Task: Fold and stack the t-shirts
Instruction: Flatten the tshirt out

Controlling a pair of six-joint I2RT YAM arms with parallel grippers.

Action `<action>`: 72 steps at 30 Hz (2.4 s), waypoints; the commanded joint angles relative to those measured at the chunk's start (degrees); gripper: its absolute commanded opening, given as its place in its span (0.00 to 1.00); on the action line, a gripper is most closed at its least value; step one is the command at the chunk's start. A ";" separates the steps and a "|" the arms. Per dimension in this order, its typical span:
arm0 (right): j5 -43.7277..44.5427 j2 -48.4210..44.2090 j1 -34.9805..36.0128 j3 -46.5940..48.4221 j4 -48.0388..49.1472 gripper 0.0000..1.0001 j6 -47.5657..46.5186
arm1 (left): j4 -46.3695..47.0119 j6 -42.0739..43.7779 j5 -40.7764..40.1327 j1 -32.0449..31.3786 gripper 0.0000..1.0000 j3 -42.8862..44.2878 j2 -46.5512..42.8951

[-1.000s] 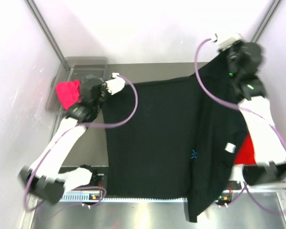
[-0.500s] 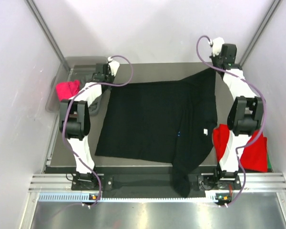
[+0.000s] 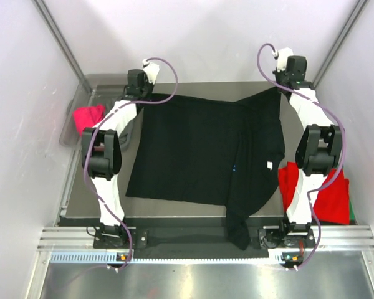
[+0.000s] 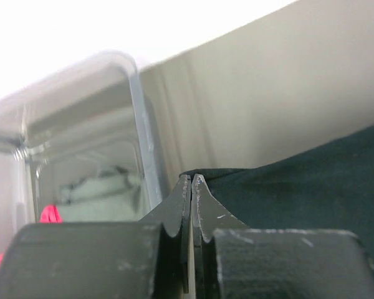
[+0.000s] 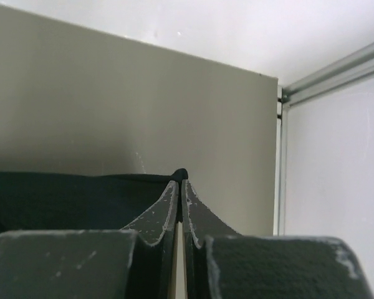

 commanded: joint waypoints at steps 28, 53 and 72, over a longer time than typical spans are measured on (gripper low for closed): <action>-1.84 -58.56 4.31 -2.58 -14.44 0.00 -1.96 | -23.67 0.19 1.33 -7.90 0.00 0.58 -53.45; 3.36 -61.50 5.45 7.12 -6.40 0.00 -19.18 | -26.67 10.22 -5.27 -8.25 0.00 6.94 -66.30; 6.24 -17.04 4.22 -26.43 32.13 0.00 -27.45 | 10.74 14.08 -3.41 -3.51 0.00 -22.53 -19.21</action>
